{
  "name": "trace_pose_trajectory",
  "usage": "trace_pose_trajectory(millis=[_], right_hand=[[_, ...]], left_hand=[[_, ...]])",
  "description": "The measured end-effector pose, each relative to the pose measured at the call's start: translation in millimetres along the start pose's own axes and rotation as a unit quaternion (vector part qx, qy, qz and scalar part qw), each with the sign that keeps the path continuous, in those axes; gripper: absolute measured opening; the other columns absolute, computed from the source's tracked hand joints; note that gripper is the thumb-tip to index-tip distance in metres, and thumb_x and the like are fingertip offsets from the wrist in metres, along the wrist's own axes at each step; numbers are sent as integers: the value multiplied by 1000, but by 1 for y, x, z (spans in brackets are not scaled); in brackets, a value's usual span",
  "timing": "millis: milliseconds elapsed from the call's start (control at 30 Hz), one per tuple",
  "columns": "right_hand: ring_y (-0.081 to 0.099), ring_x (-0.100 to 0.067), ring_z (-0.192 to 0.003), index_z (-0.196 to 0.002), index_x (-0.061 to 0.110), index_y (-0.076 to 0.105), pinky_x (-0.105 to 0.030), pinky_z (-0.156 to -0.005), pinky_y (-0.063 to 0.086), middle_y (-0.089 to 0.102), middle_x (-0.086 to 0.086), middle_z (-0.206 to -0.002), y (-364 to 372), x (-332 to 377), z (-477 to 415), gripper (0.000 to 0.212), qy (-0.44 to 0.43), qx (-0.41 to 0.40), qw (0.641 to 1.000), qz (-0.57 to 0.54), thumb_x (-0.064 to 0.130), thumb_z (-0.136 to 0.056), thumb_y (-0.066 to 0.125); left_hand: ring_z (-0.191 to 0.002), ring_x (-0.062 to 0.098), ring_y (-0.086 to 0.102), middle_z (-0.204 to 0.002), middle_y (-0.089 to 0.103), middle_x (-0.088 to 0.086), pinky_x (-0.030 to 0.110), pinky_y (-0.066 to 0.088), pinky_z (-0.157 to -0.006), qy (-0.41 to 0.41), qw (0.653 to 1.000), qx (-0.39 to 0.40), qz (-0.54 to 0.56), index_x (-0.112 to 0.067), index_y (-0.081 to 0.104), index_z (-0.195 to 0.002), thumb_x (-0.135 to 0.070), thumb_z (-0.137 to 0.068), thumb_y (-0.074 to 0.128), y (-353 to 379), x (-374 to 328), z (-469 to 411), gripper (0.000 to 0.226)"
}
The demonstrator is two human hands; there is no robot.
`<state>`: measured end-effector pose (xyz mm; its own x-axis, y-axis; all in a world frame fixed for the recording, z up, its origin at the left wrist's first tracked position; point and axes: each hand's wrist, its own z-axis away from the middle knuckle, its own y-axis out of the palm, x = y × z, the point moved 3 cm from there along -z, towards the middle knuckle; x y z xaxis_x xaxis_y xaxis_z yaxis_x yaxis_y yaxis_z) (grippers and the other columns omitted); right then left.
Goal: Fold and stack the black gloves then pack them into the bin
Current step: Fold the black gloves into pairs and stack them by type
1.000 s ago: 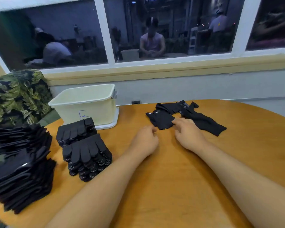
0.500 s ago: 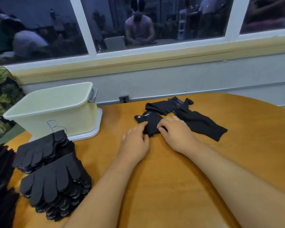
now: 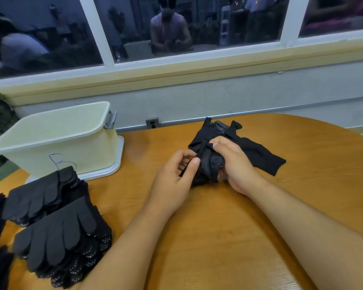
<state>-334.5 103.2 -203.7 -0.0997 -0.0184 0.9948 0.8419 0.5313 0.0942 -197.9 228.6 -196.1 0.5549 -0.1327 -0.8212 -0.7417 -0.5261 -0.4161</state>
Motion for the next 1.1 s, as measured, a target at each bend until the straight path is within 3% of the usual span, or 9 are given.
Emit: trace_pose_trajectory(millis=[133, 200, 333, 533, 633, 733, 900, 1000, 1100], right_hand=[[60, -32, -90, -105, 14, 72, -39, -71, 46, 67, -13, -99, 5, -8, -6, 23, 73, 19, 994, -79, 22, -111, 52], [68, -26, -85, -114, 11, 74, -37, -72, 55, 72, -11, -102, 4, -9, -8, 28, 103, 3, 988, -114, 27, -113, 52], [76, -28, -113, -132, 15, 67, -48, -103, 60, 76, -11, -127, -4, -14, -15, 34, 103, -14, 981, -164, 37, -114, 48], [63, 3, -120, -123, 40, 72, -26, -105, 52, 70, 21, -126, -14, -17, -18, 28, -61, -50, 975, 210, 21, -107, 59], [62, 3, -115, -125, 31, 74, -19, -103, 50, 66, 20, -127, -12, -9, -29, 38, -159, -51, 919, 356, 5, -102, 59], [52, -11, -135, -131, 25, 74, -32, -117, 41, 66, 13, -137, -3, 1, -54, 48, -212, 15, 851, 479, -4, -97, 56], [51, -16, -134, -130, 39, 73, -44, -111, 37, 66, 17, -137, 10, 7, -90, 32, -228, 108, 729, 636, 25, -102, 66], [55, -18, -130, -124, 41, 76, -46, -111, 40, 68, 17, -134, 9, 1, -92, 23, -232, 107, 721, 644, 41, -104, 64], [54, -17, -126, -121, 34, 78, -44, -106, 43, 68, 14, -128, 2, 2, -90, 23, -241, 83, 767, 588, 42, -105, 64]], left_hand=[[-67, 8, 57, -70, 63, -9, 26, 44, -60, -97, 991, -38, 87, -23, 67, -92, -37, -110, 56, 0, 3, -5, 25], [-69, 12, 57, -70, 61, -1, 33, 44, -64, -161, 983, -47, 74, -21, 67, -91, -44, -110, 52, -1, 17, -8, 33], [-86, 19, 67, -88, 70, -5, 43, 56, -76, -282, 953, -71, 86, -32, 67, -101, -60, -108, 40, -4, 41, -10, 39], [-127, 6, 50, -135, 51, -18, 31, 49, -103, -124, 982, -62, -132, -29, 48, -144, -51, -103, 59, -8, 29, -7, 48], [-131, 3, 43, -137, 47, -17, 23, 40, -105, -84, 981, -34, -174, -27, 49, -145, -37, -101, 67, 0, 24, -4, 50], [-122, 8, 50, -134, 47, -15, 28, 48, -103, -81, 979, -40, -182, -29, 50, -143, -22, -101, 66, -2, 27, -5, 45], [-121, 8, 48, -129, 50, -16, 29, 48, -100, -94, 974, -46, -200, -33, 56, -135, -18, -101, 64, -11, 38, -7, 38], [-124, 6, 45, -127, 54, -19, 34, 47, -107, -82, 971, -31, -224, -34, 62, -125, -17, -101, 63, -9, 41, -7, 29], [-127, 2, 45, -126, 56, -24, 39, 45, -111, -74, 971, -18, -227, -35, 66, -117, -14, -101, 60, -7, 43, -8, 26]])
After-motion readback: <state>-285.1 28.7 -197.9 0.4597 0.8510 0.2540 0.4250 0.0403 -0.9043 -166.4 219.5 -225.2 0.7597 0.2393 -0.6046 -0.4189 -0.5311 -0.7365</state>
